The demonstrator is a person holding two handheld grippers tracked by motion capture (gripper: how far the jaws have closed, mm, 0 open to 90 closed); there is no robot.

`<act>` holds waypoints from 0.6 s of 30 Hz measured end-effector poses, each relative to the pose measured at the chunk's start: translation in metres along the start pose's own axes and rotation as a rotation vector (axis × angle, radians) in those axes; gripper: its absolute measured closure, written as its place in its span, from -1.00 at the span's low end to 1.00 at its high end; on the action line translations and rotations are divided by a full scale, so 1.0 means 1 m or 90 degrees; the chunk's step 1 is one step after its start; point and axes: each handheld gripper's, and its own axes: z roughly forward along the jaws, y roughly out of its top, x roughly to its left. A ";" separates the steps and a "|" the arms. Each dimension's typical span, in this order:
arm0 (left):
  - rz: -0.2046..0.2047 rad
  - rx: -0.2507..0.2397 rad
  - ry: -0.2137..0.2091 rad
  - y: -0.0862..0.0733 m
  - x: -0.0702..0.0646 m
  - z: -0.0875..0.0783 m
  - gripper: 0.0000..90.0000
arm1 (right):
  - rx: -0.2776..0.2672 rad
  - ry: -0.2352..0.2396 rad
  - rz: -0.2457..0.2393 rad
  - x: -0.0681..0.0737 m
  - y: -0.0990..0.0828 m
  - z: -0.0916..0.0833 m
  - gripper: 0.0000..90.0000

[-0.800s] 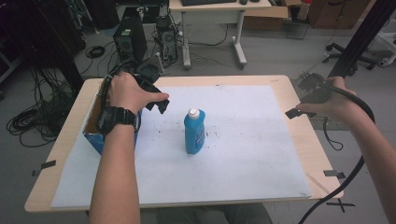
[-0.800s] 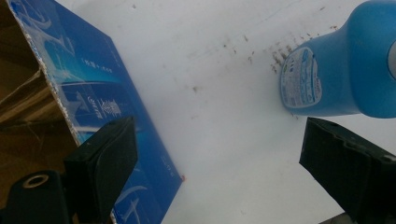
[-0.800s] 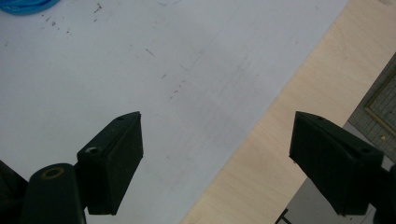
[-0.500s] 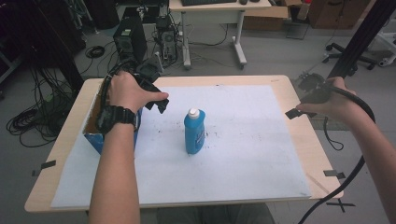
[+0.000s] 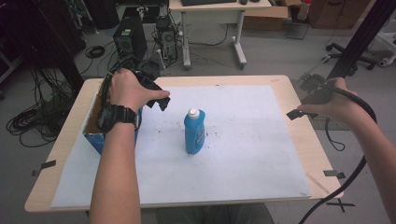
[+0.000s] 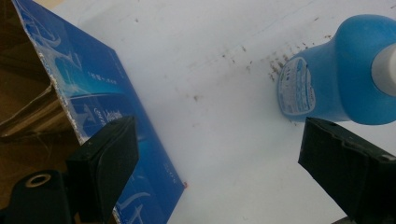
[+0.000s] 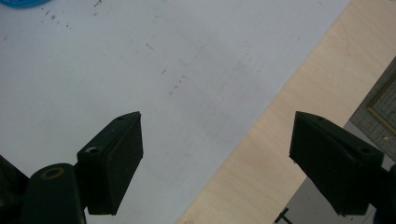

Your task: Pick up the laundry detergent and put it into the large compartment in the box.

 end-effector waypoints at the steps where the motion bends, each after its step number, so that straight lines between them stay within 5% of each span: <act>1: -0.001 -0.004 0.002 0.001 -0.001 -0.002 -0.74 | 0.000 0.000 0.000 0.000 0.000 0.000 -0.60; 18: 0.005 -0.004 0.006 0.007 -0.013 -0.011 -0.76 | 0.001 0.002 -0.003 0.001 -0.001 -0.001 -0.60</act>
